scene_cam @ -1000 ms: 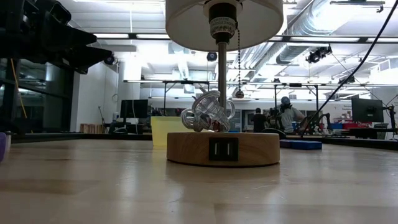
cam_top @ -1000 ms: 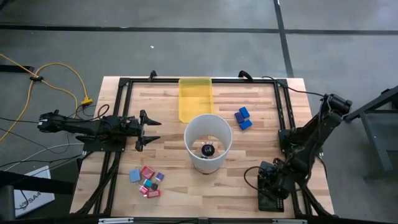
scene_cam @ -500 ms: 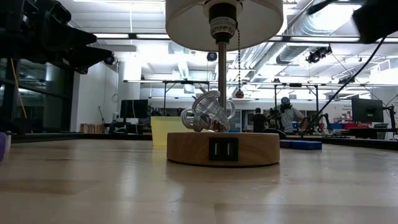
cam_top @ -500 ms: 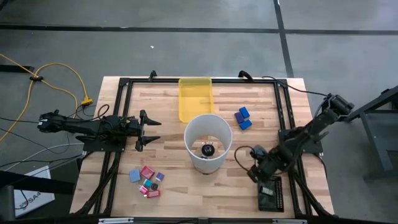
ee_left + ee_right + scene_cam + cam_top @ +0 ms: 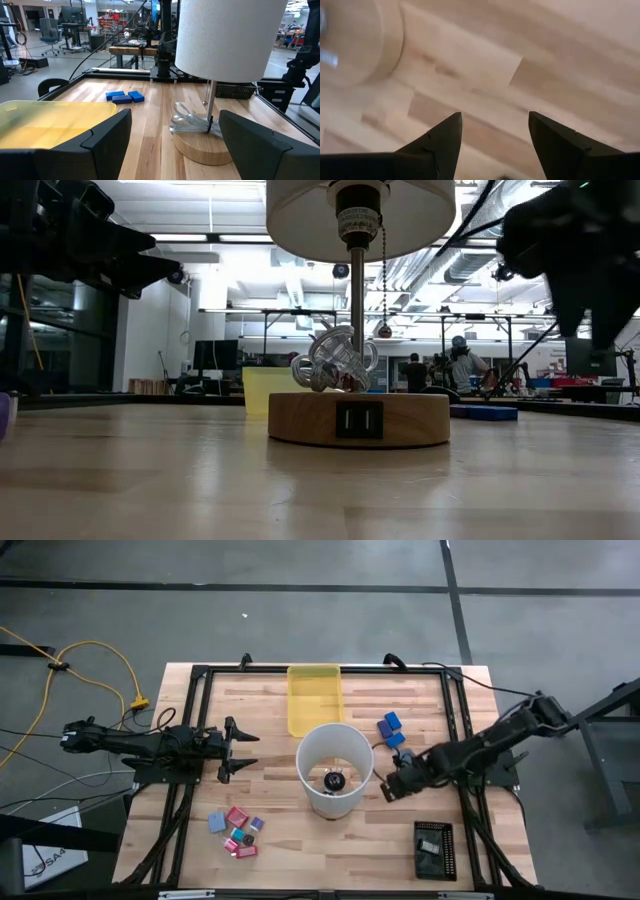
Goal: Pick & Place Office items
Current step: Put the top blue timer into the black bin
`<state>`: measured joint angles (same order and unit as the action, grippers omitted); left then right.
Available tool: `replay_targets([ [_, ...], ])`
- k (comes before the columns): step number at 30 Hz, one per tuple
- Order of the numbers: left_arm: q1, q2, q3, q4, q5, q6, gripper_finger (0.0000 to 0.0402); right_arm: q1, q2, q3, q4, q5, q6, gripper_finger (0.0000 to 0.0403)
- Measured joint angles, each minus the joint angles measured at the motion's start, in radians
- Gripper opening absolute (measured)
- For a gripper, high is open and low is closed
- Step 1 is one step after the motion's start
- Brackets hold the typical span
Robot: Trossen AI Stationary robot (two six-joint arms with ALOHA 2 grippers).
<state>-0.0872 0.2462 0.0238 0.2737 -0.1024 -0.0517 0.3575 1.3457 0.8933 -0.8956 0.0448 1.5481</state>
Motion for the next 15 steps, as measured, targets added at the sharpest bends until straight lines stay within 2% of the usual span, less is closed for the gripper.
replay_targets([
  [7,0.0,0.0,0.0,0.0,0.0,0.0,0.0293,-0.138,0.0,0.0,-0.057,0.015,-0.014,0.0217],
  [15,0.0,0.0,0.0,0.0,0.0,0.0,0.0293,-0.323,0.0,0.0,-0.063,0.043,-0.169,0.0217],
])
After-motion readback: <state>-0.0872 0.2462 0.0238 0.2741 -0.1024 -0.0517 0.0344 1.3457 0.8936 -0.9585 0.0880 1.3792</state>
